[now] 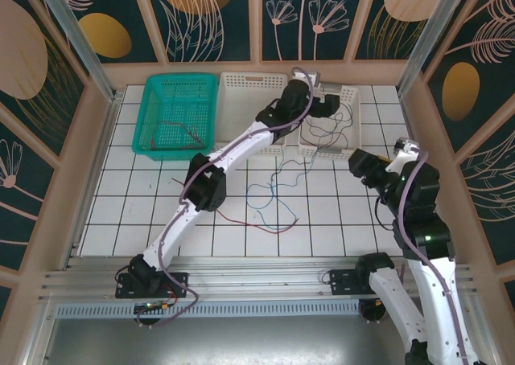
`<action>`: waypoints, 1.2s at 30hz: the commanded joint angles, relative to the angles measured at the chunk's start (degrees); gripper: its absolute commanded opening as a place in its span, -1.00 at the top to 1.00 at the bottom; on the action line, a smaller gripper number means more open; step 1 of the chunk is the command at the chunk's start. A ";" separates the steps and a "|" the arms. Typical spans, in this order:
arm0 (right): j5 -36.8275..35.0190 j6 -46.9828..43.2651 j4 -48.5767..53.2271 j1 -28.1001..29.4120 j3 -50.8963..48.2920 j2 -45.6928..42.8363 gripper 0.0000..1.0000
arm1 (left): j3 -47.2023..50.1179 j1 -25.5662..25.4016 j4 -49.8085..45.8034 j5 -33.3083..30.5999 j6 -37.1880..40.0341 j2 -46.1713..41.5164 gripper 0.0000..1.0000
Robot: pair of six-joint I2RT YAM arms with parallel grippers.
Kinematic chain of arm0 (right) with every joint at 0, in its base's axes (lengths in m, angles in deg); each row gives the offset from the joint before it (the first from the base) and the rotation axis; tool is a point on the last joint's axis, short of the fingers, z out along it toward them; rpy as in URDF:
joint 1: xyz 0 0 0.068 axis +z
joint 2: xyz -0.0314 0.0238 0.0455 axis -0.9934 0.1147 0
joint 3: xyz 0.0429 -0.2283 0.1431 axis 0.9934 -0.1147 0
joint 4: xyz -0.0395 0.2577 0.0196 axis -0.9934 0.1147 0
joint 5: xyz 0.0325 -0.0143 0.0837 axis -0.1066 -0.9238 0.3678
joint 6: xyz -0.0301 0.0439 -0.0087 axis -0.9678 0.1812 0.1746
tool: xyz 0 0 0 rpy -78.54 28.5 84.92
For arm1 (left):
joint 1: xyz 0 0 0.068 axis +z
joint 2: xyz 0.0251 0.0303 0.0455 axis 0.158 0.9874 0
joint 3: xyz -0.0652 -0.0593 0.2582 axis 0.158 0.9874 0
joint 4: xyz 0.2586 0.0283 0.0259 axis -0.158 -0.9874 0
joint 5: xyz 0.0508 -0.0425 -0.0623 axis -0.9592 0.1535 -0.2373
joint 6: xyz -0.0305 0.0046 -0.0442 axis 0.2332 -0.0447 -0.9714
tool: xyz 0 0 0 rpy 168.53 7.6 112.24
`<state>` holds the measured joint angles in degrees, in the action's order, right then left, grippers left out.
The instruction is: Untangle the cables
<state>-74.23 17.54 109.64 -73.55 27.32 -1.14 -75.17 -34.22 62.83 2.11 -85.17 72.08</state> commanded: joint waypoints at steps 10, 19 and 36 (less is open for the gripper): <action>10.83 8.74 -18.43 8.17 -20.13 9.09 -0.39 | 46.93 0.28 1.03 -7.02 4.63 -47.29 -0.97; 2.33 10.11 -31.13 17.53 -20.51 30.67 -0.36 | 73.79 0.31 -4.82 -15.69 9.07 -72.44 -0.97; -10.16 9.36 -35.76 21.16 -7.78 59.02 -0.10 | 101.54 0.30 -1.56 -31.84 16.63 -96.48 -0.97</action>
<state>-81.20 27.29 75.74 -52.61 17.37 54.92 26.29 -33.83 58.37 -25.41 -71.27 -23.41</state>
